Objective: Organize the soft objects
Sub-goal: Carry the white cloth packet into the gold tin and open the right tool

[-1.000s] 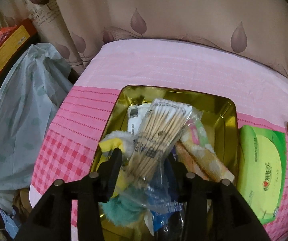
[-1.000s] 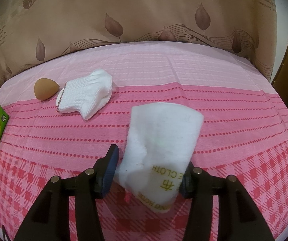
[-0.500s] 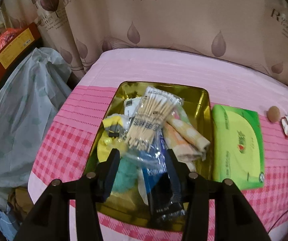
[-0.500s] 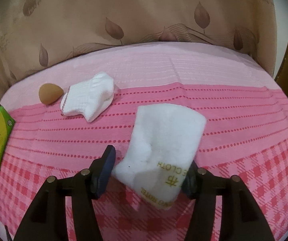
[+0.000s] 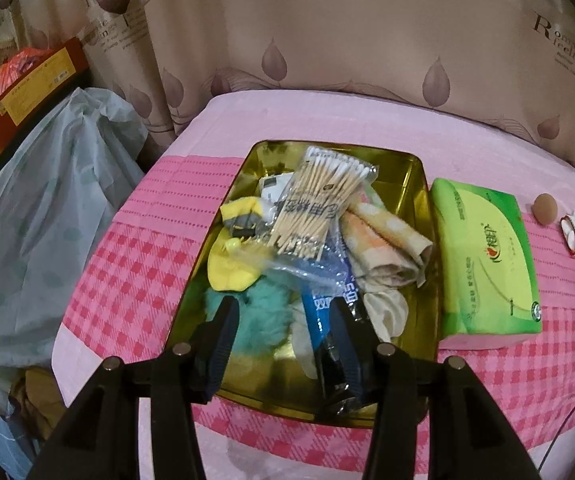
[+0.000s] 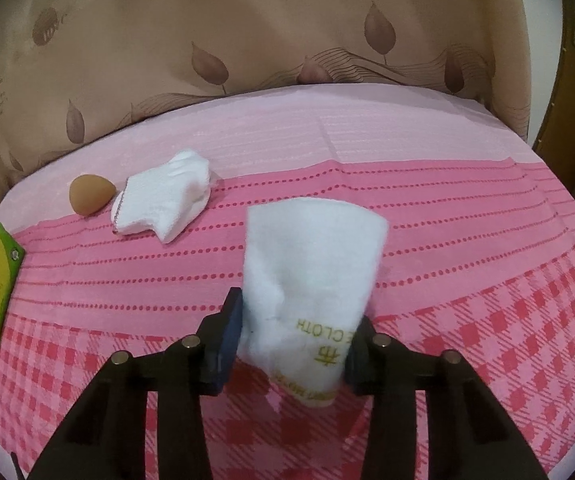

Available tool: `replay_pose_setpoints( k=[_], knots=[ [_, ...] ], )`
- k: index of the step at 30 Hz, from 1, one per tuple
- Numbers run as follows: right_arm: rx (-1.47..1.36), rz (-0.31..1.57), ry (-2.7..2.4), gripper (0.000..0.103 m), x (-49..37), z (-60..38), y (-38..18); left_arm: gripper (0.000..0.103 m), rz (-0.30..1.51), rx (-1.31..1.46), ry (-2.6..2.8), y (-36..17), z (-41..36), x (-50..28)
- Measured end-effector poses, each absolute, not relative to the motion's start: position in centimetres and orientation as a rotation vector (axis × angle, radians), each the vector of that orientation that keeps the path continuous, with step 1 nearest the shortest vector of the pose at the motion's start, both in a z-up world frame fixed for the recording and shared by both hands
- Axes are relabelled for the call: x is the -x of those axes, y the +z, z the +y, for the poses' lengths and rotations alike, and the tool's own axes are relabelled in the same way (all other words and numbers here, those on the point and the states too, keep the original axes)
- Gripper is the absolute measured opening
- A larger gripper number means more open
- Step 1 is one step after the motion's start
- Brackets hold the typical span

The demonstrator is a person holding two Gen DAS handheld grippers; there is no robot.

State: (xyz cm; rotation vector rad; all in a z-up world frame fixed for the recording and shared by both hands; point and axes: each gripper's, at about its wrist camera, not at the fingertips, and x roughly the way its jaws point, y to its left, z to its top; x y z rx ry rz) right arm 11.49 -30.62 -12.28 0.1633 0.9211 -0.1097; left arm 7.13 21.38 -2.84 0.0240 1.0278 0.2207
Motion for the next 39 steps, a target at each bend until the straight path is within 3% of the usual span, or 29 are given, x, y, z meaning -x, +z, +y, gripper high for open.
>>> replay_pose_setpoints(
  k=[15,39],
  knots=[
    [-0.028,0.948,-0.139,0.023,-12.0,-27.8,-11.6,0.048,0.997,0.032,0.240,-4.4,24.0,-5.3],
    [0.112,0.838,0.154,0.022,-11.9,-12.8,-3.6,0.048,0.883,0.156,0.346,-2.7,27.9,-3.7]
  ],
)
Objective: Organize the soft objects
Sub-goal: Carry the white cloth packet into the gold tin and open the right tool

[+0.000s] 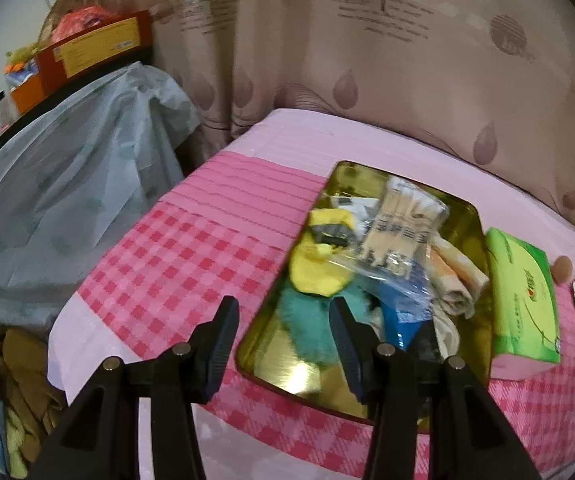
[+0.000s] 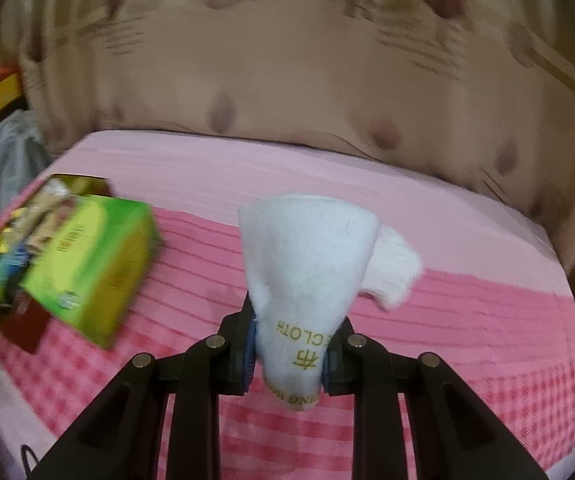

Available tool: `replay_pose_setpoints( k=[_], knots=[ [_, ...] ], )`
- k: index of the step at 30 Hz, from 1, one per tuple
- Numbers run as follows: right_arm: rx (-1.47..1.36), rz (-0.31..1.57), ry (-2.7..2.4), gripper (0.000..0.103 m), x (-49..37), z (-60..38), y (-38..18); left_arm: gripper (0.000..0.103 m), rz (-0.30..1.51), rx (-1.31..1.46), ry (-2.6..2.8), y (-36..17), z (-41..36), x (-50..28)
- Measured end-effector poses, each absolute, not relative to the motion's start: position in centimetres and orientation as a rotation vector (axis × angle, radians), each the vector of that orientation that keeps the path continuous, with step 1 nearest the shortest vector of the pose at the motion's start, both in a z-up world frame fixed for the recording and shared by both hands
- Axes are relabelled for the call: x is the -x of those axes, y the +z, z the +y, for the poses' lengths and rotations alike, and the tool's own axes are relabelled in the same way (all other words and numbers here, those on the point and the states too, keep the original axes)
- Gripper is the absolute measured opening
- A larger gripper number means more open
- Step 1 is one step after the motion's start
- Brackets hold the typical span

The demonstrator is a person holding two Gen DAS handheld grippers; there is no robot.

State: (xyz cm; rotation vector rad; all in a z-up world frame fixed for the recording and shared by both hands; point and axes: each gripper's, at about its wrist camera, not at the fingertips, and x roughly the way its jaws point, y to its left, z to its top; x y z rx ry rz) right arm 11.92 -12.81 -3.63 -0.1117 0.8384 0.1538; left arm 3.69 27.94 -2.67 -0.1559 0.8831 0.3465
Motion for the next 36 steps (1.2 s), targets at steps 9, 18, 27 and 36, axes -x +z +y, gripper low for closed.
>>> replay_pose_setpoints(
  k=[9,18,27,36],
  knots=[
    [0.175,0.795,0.427,0.022,-10.8,-1.6,-0.7,0.048,0.870,0.204,0.427,-2.4,30.1,-3.4],
    [0.253,0.826,0.622,0.022,-9.6,7.9,-2.0,0.048,0.886,0.230,0.477,-2.8,31.6,-3.3],
    [0.302,0.889,0.660,0.022,-10.8,12.4,-5.1,0.048,0.900,0.248,0.517,-3.2,32.6,-3.3],
    [0.310,0.928,0.616,0.022,-13.1,14.0,-7.5,0.048,0.907,0.242,0.515,-3.5,32.5,-3.4]
  ],
)
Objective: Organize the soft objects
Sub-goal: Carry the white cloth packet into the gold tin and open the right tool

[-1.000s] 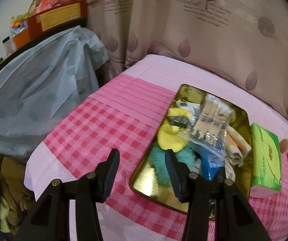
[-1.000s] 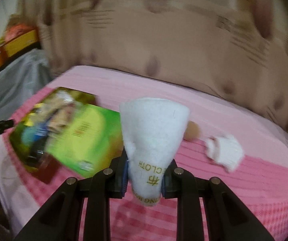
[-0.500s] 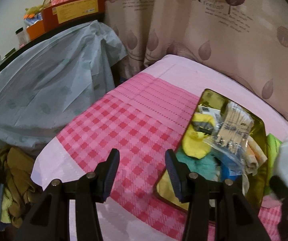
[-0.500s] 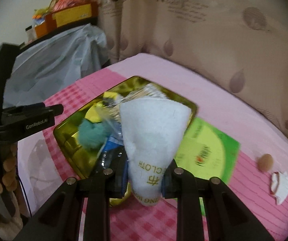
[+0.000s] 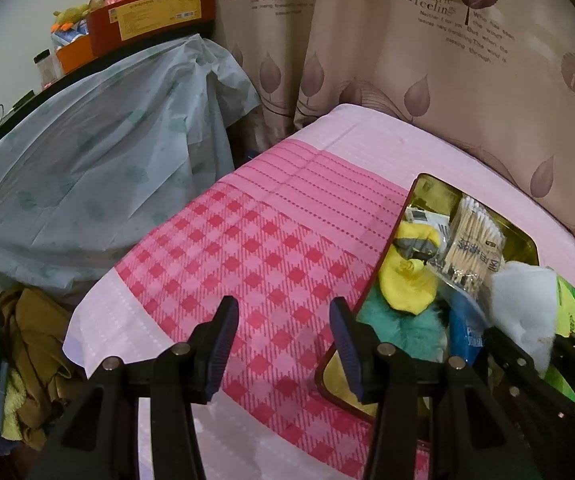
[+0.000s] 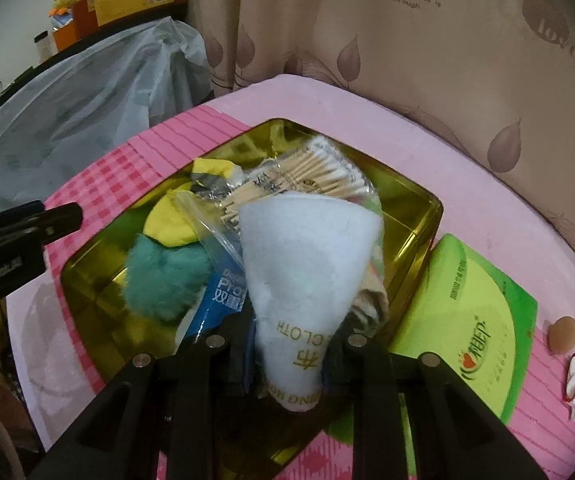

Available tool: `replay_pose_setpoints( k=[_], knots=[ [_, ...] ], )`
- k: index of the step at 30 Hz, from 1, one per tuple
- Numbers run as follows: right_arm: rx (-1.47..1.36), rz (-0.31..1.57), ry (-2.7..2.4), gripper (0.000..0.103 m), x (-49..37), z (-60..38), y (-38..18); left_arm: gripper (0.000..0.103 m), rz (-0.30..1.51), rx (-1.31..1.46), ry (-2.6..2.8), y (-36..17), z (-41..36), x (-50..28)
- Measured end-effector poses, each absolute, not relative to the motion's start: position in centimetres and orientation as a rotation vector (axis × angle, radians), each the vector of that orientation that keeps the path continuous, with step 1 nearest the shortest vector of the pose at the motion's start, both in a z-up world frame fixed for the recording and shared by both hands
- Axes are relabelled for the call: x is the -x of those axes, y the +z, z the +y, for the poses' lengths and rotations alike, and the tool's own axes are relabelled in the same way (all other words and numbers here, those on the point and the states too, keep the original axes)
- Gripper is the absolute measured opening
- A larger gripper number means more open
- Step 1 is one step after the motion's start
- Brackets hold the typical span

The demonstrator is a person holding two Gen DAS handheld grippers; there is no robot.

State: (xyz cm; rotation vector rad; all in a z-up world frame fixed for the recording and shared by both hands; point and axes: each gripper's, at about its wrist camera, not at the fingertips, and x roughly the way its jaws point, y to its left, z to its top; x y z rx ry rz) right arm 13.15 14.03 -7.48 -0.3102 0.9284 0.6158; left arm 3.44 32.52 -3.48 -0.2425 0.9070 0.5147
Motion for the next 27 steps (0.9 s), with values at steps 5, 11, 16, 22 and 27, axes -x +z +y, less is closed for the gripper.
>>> replay_pose_setpoints(
  k=[5,11,16,22,27],
  knots=[
    [0.301,0.929,0.622,0.028,-13.1,13.9,-7.6,0.048,0.912,0.239,0.513,-3.6,32.4,-3.6],
    [0.266,0.916,0.639,0.053,-12.3,13.3,-6.4,0.048,0.915,0.238,0.510,-3.8,32.3,-3.7],
    [0.262,0.876,0.645,0.065,-11.2,12.3,-4.3,0.048,0.913,0.239,0.510,-3.8,32.3,-3.7],
    [0.204,0.845,0.649,0.072,-10.8,9.8,-1.7,0.048,0.916,0.236,0.506,-3.9,32.2,-3.7],
    [0.174,0.800,0.588,0.083,-10.9,5.2,-0.3,0.048,0.914,0.230,0.505,-4.0,32.1,-3.8]
  ],
)
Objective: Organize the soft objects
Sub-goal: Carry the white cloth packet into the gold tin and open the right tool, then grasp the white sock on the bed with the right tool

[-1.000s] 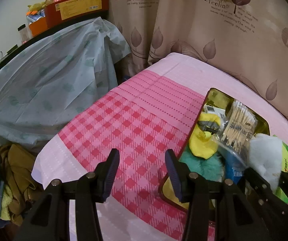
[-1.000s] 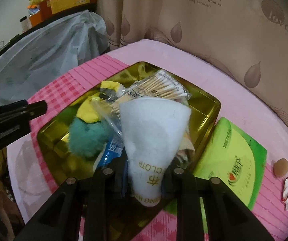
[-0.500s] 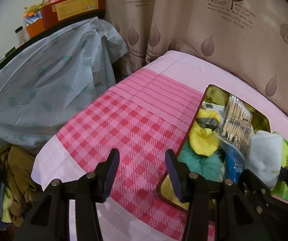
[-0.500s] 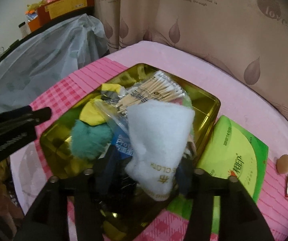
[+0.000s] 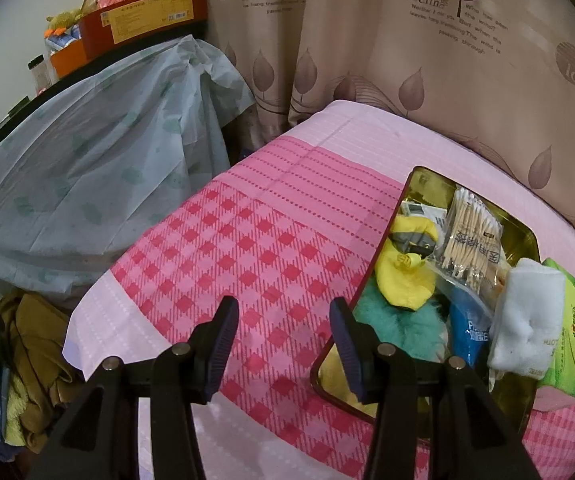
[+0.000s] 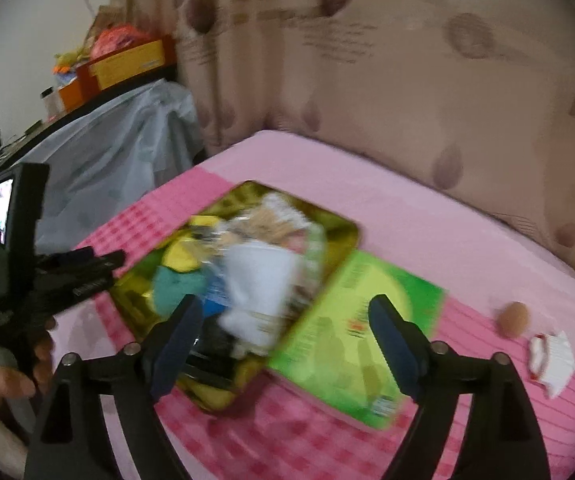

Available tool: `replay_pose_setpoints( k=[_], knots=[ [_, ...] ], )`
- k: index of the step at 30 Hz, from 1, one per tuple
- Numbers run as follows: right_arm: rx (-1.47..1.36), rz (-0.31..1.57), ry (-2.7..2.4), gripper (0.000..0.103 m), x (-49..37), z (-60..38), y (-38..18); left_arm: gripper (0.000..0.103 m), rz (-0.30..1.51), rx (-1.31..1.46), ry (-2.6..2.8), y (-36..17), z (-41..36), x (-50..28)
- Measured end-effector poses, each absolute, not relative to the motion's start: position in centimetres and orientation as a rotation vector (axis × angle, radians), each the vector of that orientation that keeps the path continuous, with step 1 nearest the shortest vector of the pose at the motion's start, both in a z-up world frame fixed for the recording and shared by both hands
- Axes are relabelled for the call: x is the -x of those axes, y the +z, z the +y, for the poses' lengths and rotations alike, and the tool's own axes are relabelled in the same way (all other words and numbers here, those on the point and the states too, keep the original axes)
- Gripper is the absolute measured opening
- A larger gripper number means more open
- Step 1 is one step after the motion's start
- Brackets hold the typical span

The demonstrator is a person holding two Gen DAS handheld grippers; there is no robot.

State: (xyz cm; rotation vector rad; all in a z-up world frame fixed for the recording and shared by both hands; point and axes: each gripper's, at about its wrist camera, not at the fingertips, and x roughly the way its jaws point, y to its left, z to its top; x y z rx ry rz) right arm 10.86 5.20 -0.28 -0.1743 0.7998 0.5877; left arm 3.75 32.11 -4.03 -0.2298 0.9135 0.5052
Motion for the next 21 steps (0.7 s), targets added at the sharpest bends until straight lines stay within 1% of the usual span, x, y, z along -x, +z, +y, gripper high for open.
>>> replay_pose_setpoints(
  k=[5,13,17,21],
  knots=[
    [0.168,0.814,0.416,0.083,-12.8,-2.1,-1.3,0.048,0.918,0.216,0.506,-4.0,32.1,-3.8],
    [0.038,0.911,0.079,0.083,-17.5,-16.1,-5.8,0.048,0.909,0.169,0.485,-3.9,31.2,-3.9],
    [0.006,0.929,-0.012,0.084,-19.6,-19.4,-7.8,0.048,0.899,0.148,0.471,-3.7,30.4,-4.0],
    [0.000,0.928,-0.050,0.088,-21.7,-20.6,-9.3,0.048,0.885,0.115,0.445,-3.1,29.3,-4.0]
  ],
)
